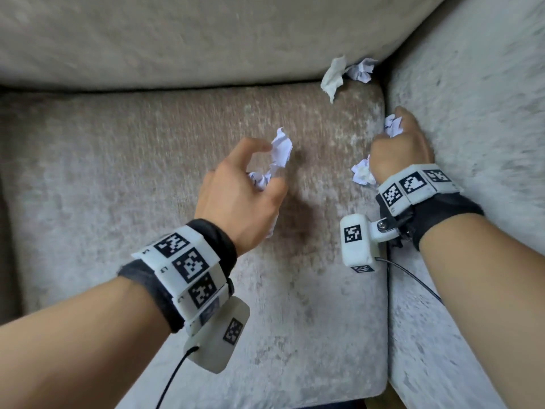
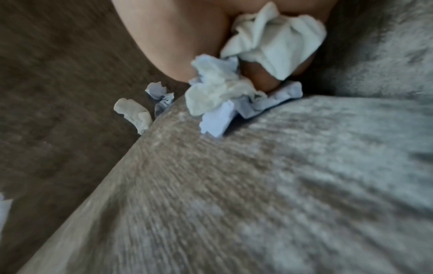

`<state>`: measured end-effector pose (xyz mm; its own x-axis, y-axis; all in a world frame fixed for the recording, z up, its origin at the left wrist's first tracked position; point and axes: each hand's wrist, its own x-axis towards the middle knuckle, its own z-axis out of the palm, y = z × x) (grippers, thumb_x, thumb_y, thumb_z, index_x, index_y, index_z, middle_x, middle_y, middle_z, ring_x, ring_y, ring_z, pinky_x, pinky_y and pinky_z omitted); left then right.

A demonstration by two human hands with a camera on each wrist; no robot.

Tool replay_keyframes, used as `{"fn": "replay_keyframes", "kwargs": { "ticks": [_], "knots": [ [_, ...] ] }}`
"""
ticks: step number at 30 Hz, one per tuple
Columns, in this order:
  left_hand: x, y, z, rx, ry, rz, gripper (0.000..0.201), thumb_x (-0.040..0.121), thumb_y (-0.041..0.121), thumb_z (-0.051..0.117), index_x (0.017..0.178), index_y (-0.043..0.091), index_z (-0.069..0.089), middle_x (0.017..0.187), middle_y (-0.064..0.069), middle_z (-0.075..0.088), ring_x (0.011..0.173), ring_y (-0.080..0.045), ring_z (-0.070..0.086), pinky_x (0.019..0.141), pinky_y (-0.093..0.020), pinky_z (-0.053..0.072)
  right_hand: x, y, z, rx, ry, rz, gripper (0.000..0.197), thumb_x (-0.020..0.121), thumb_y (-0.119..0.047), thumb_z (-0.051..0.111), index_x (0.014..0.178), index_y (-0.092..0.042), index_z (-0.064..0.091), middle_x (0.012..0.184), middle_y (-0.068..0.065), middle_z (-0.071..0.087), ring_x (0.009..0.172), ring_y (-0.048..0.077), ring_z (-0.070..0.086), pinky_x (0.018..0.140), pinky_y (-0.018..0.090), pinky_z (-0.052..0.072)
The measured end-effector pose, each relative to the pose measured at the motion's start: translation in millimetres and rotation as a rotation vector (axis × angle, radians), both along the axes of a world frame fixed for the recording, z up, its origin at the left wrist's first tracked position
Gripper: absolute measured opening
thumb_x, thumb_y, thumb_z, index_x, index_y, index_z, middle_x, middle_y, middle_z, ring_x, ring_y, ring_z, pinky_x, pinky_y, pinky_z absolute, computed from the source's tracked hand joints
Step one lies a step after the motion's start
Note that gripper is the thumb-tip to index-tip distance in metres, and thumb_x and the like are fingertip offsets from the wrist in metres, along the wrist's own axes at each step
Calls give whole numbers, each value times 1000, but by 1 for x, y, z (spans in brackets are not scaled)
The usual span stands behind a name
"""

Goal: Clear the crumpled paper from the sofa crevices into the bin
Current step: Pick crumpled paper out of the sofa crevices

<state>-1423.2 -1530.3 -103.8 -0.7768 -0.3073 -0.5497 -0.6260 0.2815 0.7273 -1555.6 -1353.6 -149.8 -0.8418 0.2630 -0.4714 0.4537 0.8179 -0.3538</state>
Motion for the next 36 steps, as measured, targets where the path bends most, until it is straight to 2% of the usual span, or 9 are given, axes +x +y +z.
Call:
{"fn": "replay_keyframes", "kwargs": {
  "ticks": [4, 13, 20, 24, 27, 29, 32, 34, 36],
  "knots": [
    [6, -6, 4, -1, -8, 12, 33, 79, 39, 53, 112, 41, 56, 48, 5, 59, 55, -22, 68, 61, -43, 60, -7, -4, -3, 54, -31, 7, 36, 86, -11, 41, 115, -17, 61, 120, 7, 65, 109, 33, 58, 87, 32, 44],
    [13, -9, 8, -29, -5, 3, 31, 86, 33, 56, 116, 38, 60, 45, 10, 57, 54, -15, 67, 68, -39, 60, -3, -6, -8, 157, -16, -68, 35, 94, -23, 44, 120, -7, 61, 129, 8, 62, 108, 30, 61, 74, 29, 42],
    [-4, -3, 11, -62, -36, -35, 67, 82, 32, 52, 149, 39, 42, 55, 3, 68, 56, -11, 67, 75, -27, 58, 13, 0, 7, 58, 184, 100, 46, 96, -45, 47, 64, -12, 43, 76, 13, 63, 73, 34, 57, 61, 30, 33],
    [-33, 6, 13, -101, -21, -55, 68, 88, 29, 57, 151, 41, 36, 46, 10, 57, 51, -6, 59, 79, -21, 55, 15, -4, 27, -97, 219, 118, 53, 96, -43, 49, 55, -16, 29, 43, -4, 40, 42, 9, 40, 50, 23, 25],
    [-59, 12, 11, -116, -57, -49, 59, 75, 46, 56, 134, 45, 56, 71, 25, 69, 85, -11, 70, 89, -34, 57, 11, -7, 36, -266, 225, 80, 54, 98, -23, 50, 51, -20, 23, 30, -11, 39, 33, 0, 42, 37, 13, 27],
    [-76, 16, 6, -133, -84, -8, 32, 72, 41, 62, 103, 44, 71, 83, 19, 74, 84, -15, 73, 83, -36, 60, 6, -5, 32, -303, 267, 72, 56, 96, -15, 51, 50, -23, 22, 32, -18, 40, 35, -4, 42, 37, 9, 27],
    [-98, 23, 4, -184, -93, 13, 25, 65, 30, 56, 80, 38, 74, 65, 13, 71, 81, -17, 71, 74, -32, 60, -2, -1, 24, -287, 287, 90, 38, 90, -12, 52, 54, -21, 45, 52, -22, 59, 51, -1, 55, 48, 10, 38],
    [-111, 30, 4, -228, -66, 4, 13, 69, 29, 56, 67, 24, 68, 49, 15, 59, 63, -11, 60, 62, -27, 51, -4, 0, 19, -281, 307, 103, 21, 90, -14, 51, 74, -6, 60, 87, 3, 74, 72, 20, 65, 65, 34, 50],
    [-120, 38, 2, -269, -46, 12, 37, 80, 33, 55, 47, 18, 49, 36, 8, 41, 48, -17, 35, 52, -31, 32, -4, 0, 15, -305, 343, 112, 22, 92, -18, 53, 71, -12, 55, 103, 12, 72, 82, 30, 66, 67, 37, 50]
  ]
}}
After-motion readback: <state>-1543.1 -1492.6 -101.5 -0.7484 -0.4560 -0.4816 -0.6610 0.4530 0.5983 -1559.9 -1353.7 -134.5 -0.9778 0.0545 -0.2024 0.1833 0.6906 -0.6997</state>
